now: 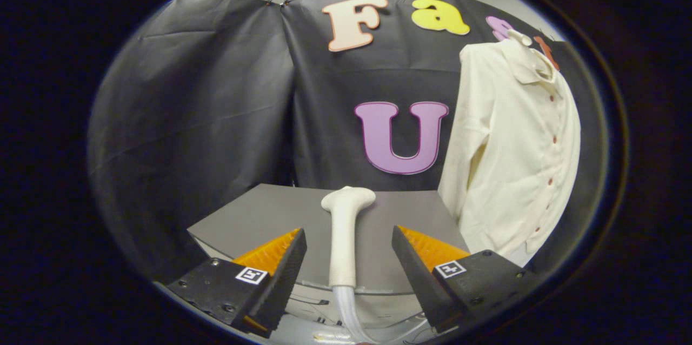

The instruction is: Iron the clothes twice with a garment steamer, once on the left side and once on the right side.

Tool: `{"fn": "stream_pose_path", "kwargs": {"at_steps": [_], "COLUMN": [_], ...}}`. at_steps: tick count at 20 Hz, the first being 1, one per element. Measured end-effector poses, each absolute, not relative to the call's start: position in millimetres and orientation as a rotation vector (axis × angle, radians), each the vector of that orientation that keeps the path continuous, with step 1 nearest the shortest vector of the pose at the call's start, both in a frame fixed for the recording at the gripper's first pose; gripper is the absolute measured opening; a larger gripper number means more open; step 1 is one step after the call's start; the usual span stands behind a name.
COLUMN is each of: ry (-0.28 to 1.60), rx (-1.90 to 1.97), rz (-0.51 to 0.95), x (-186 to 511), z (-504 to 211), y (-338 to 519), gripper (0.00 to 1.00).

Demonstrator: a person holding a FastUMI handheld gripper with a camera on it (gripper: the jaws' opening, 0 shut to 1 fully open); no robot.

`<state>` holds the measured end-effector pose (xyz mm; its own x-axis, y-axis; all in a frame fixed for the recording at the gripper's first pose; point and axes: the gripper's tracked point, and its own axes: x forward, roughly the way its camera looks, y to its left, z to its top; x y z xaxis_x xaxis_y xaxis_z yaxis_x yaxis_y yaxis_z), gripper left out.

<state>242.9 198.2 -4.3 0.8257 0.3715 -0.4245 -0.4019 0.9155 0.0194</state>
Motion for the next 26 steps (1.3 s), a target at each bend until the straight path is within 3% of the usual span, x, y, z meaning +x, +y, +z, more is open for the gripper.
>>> {"fn": "stream_pose_path", "kwargs": {"at_steps": [9, 15, 16, 26], "ry": [0.720, 0.815, 0.817, 0.451], "rx": [-0.121, -0.215, -0.194, -0.058], "rz": [0.371, 0.329, 0.319, 0.340], "x": [292.7, 298.5, 313.2, 297.1], "z": [-68.3, -86.3, -104.7, -25.3], "y": [227.0, 234.5, 237.2, 226.4], "gripper": [0.96, 0.76, 0.43, 0.44]}}
